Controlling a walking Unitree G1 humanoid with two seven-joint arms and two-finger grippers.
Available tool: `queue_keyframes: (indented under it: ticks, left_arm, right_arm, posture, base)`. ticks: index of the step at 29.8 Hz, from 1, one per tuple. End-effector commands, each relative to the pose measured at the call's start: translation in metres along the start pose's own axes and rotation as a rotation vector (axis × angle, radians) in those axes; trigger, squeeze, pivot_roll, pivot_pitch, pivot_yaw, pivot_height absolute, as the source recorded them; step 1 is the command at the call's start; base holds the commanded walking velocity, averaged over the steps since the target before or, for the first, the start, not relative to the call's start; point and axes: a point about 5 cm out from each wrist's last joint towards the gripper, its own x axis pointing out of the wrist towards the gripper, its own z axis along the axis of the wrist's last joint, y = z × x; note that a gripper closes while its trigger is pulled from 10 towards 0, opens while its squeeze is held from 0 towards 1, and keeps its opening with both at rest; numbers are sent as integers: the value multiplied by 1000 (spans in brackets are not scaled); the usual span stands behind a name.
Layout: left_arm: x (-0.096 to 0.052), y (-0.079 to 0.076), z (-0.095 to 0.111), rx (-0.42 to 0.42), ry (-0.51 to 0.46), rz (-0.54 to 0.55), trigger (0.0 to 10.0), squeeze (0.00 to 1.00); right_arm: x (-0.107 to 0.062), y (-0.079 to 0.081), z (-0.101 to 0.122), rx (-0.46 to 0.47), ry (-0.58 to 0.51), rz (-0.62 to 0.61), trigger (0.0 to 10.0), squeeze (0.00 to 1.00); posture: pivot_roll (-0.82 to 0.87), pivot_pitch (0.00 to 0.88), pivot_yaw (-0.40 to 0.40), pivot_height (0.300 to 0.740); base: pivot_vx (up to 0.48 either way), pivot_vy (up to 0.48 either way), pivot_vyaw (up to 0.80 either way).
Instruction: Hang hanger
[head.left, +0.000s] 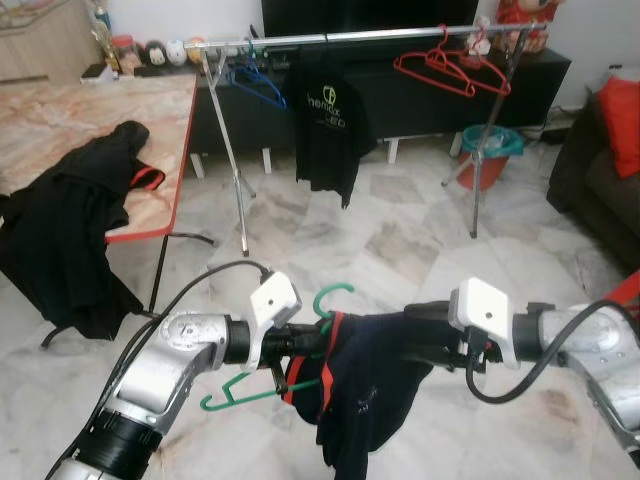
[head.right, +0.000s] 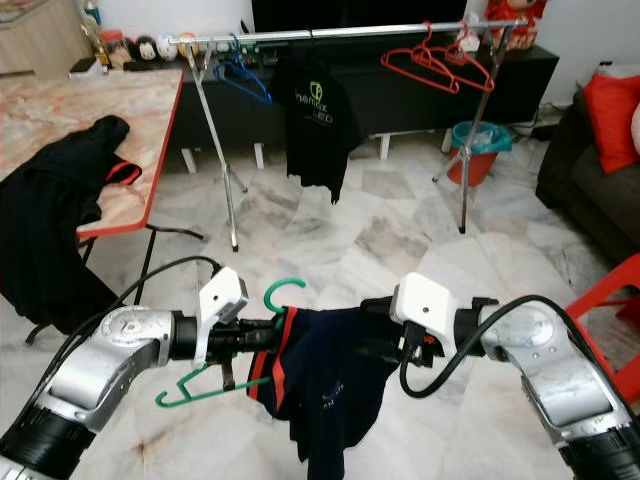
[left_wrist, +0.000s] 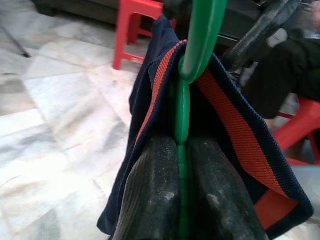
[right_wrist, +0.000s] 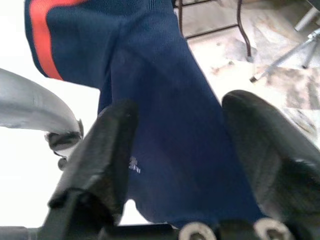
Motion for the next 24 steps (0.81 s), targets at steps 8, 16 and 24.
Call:
queue_keyframes:
  ticks: [8, 16, 24]
  left_arm:
    - [-1, -13, 18, 37, -37, -135, 10000, 0]
    - [-1, -17, 21, 41, -34, -169, 10000, 0]
    - [0, -23, 22, 42, -27, -213, 10000, 0]
  right_arm:
    - [2, -13, 12, -40, -74, -1, 10000, 0]
    - [11, -10, 8, 1, -93, 49, 10000, 0]
    - [22, 1, 1, 94, -135, 171, 10000, 0]
  posture:
    - [12, 39, 33, 740]
    - [17, 43, 37, 740]
    - [21, 46, 38, 740]
  base:
    - [0, 0, 0]
    - [0, 0, 0]
    - [0, 0, 0]
